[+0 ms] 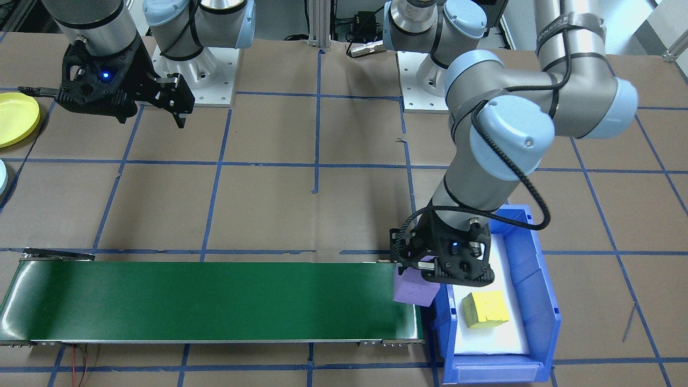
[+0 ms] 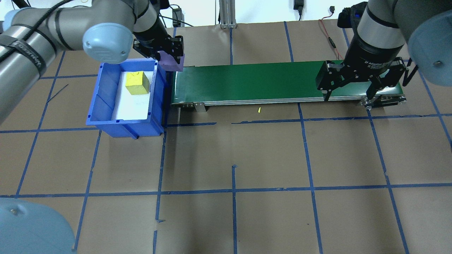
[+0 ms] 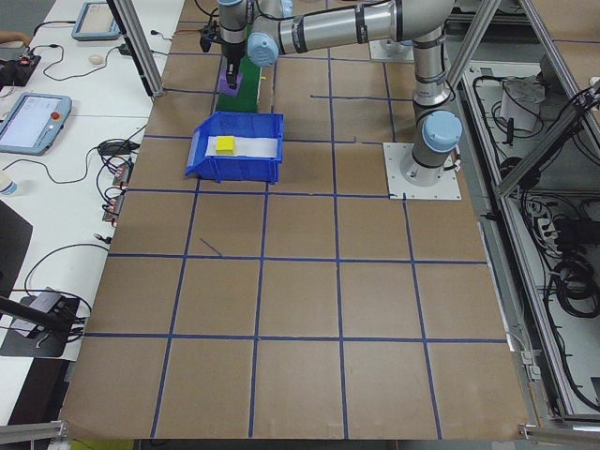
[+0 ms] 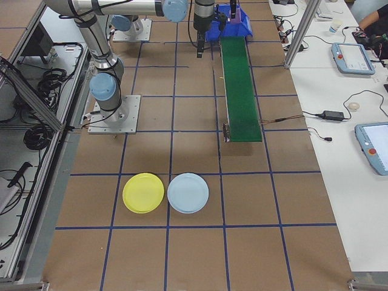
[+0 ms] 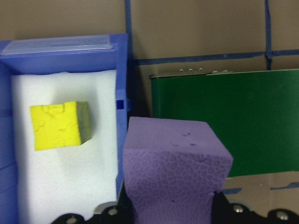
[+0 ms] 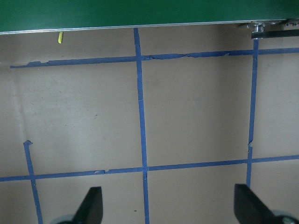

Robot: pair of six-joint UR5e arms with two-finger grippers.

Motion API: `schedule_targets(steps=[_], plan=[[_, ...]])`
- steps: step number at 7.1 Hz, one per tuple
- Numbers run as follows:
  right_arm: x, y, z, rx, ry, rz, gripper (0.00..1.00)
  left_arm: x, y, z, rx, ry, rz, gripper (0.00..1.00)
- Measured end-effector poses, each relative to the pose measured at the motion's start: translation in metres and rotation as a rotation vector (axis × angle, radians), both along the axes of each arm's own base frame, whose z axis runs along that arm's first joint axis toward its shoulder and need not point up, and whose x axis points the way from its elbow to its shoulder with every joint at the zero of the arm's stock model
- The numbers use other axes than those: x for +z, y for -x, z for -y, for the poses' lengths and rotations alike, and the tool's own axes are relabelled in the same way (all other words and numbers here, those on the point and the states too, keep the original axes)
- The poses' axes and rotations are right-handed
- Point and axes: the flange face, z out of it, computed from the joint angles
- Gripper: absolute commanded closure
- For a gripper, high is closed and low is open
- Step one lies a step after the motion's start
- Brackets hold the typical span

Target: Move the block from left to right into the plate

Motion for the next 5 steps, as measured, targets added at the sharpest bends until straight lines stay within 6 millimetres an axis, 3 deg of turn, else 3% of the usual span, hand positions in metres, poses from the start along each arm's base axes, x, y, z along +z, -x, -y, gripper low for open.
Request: schedule_targets(steps=[1, 2, 5], plan=[[-0.004, 0.001, 0.002, -0.003, -0.003, 0.006, 0.00, -0.021, 0.021, 0.004, -0.007, 0.001, -0.014, 0.22], [-0.009, 0.001, 0.014, -0.003, 0.020, 0.025, 0.00, -0.040, 0.031, 0.004, -0.012, -0.011, -0.015, 0.13], [-0.057, -0.008, 0.095, 0.000, 0.109, 0.160, 0.00, -0.069, 0.034, -0.003, -0.015, -0.034, -0.009, 0.00]])
